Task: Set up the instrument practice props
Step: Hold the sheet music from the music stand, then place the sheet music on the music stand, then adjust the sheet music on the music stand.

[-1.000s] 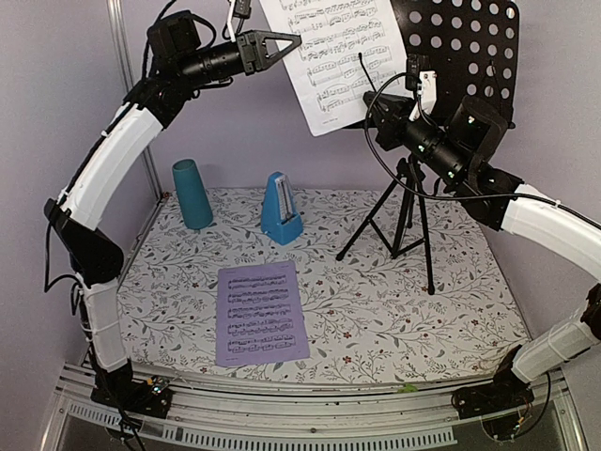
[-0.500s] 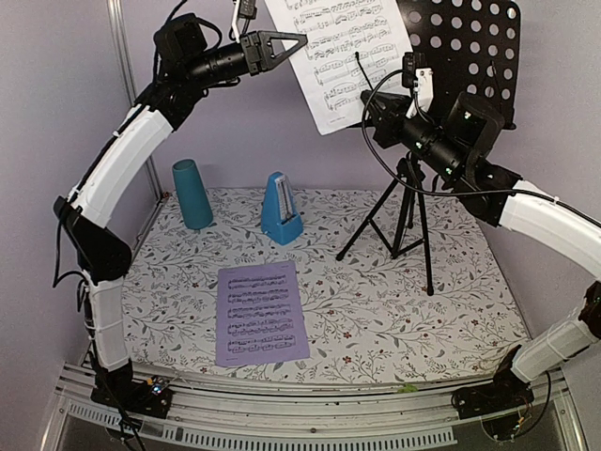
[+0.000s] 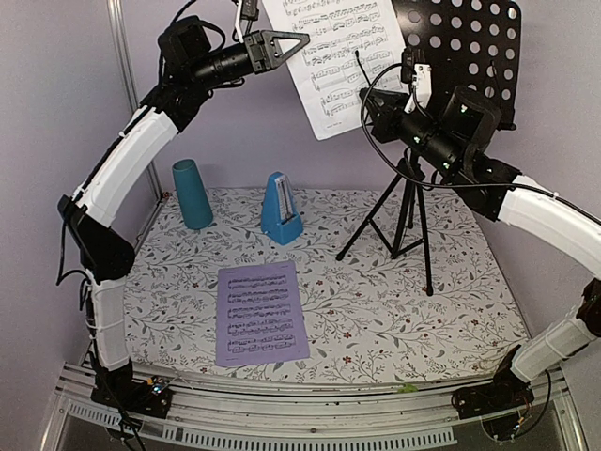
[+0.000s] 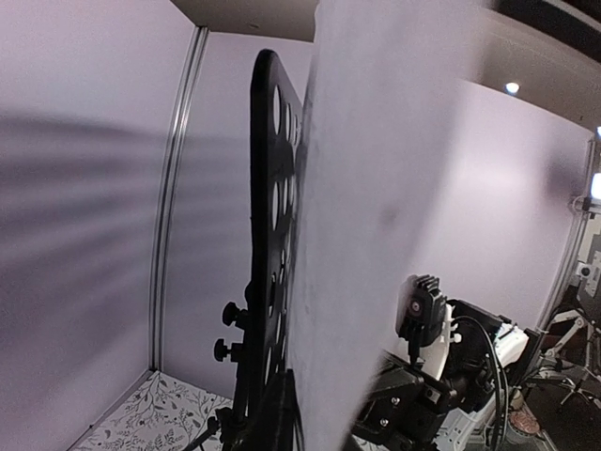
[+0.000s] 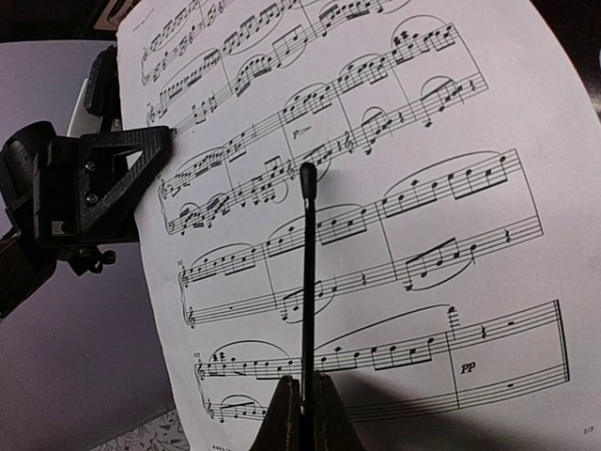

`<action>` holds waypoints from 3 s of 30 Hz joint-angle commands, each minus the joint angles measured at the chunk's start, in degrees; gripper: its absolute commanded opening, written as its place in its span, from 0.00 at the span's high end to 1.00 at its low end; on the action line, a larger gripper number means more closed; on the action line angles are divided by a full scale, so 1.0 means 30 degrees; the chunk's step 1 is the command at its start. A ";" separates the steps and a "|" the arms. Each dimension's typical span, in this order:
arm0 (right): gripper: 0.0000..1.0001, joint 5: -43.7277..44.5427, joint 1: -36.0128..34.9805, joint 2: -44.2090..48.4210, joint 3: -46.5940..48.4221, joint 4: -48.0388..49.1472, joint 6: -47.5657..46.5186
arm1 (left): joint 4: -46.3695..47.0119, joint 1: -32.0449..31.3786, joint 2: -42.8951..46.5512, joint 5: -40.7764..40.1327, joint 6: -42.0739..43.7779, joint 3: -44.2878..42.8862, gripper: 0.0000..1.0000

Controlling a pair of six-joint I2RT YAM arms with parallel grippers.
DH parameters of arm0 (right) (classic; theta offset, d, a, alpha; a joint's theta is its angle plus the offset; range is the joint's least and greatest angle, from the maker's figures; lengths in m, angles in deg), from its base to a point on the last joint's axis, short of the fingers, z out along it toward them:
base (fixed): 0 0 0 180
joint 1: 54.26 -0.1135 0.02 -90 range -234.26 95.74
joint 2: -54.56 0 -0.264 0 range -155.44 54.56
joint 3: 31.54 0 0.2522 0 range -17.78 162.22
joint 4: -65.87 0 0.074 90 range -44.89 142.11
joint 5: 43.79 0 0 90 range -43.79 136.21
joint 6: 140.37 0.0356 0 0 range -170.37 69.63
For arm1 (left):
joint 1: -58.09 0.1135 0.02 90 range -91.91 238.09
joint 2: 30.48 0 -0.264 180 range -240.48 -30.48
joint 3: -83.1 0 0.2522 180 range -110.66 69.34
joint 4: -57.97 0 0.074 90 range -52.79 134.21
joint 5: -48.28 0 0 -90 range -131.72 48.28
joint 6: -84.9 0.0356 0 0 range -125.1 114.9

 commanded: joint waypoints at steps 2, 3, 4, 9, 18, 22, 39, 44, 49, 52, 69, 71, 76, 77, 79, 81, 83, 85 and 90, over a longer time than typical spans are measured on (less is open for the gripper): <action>1.00 0.0341 0.0023 -0.0924 0.0508 -0.2012 0.0510 | 0.0799 -0.0158 -0.0068 -0.0883 -0.0315 -0.0266 0.95; 1.00 0.0287 0.0009 -0.0913 0.0559 -0.2100 0.0572 | 0.0919 -0.0157 -0.0067 -0.0871 -0.0365 -0.0266 0.97; 1.00 0.0277 0.0014 -0.0886 0.0555 -0.2124 0.0656 | 0.1000 -0.0164 -0.0066 -0.0851 -0.0444 -0.0266 1.00; 0.87 0.0144 0.0021 -0.0744 0.0550 -0.2227 0.0735 | 0.1045 -0.0237 -0.0124 -0.0980 -0.0450 -0.0237 1.00; 0.51 -0.0440 0.0023 0.0390 0.0136 -0.2808 0.0784 | 0.1161 -0.0316 -0.0172 -0.1610 -0.0074 -0.0266 1.00; 0.36 -0.0637 0.0019 0.1594 -0.0247 -0.3275 0.0238 | 0.1326 -0.0377 -0.0231 -0.1708 -0.0005 -0.0266 0.94; 0.10 -0.3376 0.2467 0.3967 0.1471 -0.7343 -0.2548 | 0.0887 -0.0479 0.1490 -0.2570 0.1404 0.1954 0.68; 0.08 -0.6388 0.4461 0.3881 0.1870 -0.7520 -0.2444 | 0.0306 -0.0392 0.2295 -0.2652 0.1884 0.2408 0.66; 0.10 -0.8957 0.6367 0.3391 0.2353 -0.7565 -0.1649 | 0.0097 -0.0391 0.3237 -0.2358 0.2186 0.3480 0.67; 0.11 -1.0561 0.7530 0.3143 0.2597 -0.7408 -0.0778 | 0.0265 -0.0421 0.3971 -0.2257 0.2355 0.4748 0.69; 0.23 -1.8035 1.2538 0.1211 0.3565 -0.5085 0.6291 | 0.0292 -0.0479 0.5234 -0.3052 0.2671 0.6772 1.00; 0.26 -1.8601 1.2721 0.0641 0.3916 -0.4898 0.7112 | 0.0136 -0.0479 0.4966 -0.3071 0.2734 0.6186 1.00; 0.28 -1.9547 1.2738 -0.0200 0.4470 -0.4382 0.8177 | -0.0486 -0.0479 0.3657 -0.2982 0.2692 0.3957 1.00; 0.28 -1.9697 1.2738 -0.0295 0.4526 -0.4235 0.8444 | -0.0553 -0.0479 0.3387 -0.2961 0.2637 0.3576 1.00; 0.30 -1.9831 1.2738 -0.0549 0.4711 -0.4183 0.8801 | -0.0617 -0.0468 0.2926 -0.2805 0.2598 0.2858 1.00; 0.30 -1.9960 1.2737 -0.0686 0.4724 -0.4005 0.9164 | -0.0735 -0.0406 0.2625 -0.2629 0.2577 0.2441 1.00; 0.31 -2.0153 1.2753 -0.0687 0.4614 -0.3697 0.9562 | -0.0767 -0.0378 0.2504 -0.2395 0.2586 0.2370 1.00; 0.31 -2.0175 1.2750 -0.0648 0.4574 -0.3704 0.9666 | -0.0835 -0.0308 0.2324 -0.2024 0.2549 0.2229 1.00; 0.31 -2.0160 1.2709 -0.0607 0.4599 -0.3471 0.9466 | -0.1088 -0.0088 0.1334 -0.1017 0.2358 0.1375 1.00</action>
